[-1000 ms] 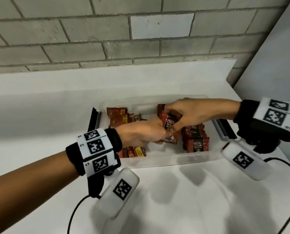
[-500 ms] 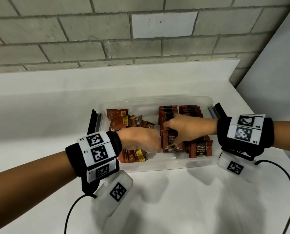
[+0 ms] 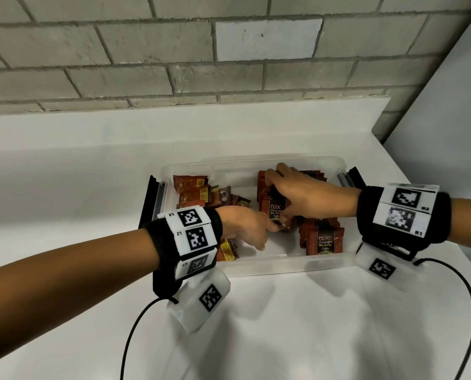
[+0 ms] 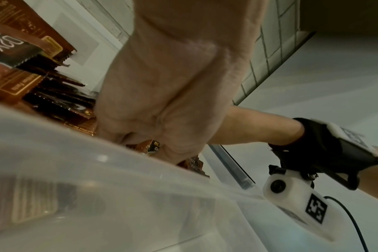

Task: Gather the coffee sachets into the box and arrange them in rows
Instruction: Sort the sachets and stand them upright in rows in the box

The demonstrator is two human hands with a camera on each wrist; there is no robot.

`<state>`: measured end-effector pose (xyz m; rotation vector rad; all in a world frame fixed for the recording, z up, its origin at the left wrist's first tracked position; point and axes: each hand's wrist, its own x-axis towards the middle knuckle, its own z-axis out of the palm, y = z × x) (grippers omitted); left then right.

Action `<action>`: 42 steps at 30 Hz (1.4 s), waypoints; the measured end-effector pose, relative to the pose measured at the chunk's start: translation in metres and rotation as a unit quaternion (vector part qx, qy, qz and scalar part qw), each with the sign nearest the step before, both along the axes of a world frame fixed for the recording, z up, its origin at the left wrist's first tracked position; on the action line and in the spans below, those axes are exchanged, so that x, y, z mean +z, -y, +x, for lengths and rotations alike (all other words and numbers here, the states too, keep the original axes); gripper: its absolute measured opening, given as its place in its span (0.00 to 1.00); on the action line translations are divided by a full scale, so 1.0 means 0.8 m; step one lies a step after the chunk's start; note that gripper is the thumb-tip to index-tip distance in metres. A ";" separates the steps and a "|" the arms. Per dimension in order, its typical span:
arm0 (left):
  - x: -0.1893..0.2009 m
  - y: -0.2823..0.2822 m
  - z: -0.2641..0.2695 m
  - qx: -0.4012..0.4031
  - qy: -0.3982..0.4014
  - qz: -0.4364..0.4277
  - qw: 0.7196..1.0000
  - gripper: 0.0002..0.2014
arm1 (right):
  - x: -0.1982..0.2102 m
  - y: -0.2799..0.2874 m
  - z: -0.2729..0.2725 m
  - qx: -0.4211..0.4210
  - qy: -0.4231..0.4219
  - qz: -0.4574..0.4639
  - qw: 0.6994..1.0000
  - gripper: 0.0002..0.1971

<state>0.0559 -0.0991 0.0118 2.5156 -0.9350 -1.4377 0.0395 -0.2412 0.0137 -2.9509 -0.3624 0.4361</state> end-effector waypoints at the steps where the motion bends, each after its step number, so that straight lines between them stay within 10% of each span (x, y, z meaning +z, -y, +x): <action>1: 0.000 0.001 -0.001 -0.005 0.002 0.002 1.000 0.30 | 0.001 0.003 0.001 -0.008 -0.003 0.003 1.000 0.31; 42: 0.042 -0.027 0.011 0.025 0.002 -0.072 0.997 0.20 | 0.059 0.025 0.018 -0.143 -0.080 0.095 0.982 0.15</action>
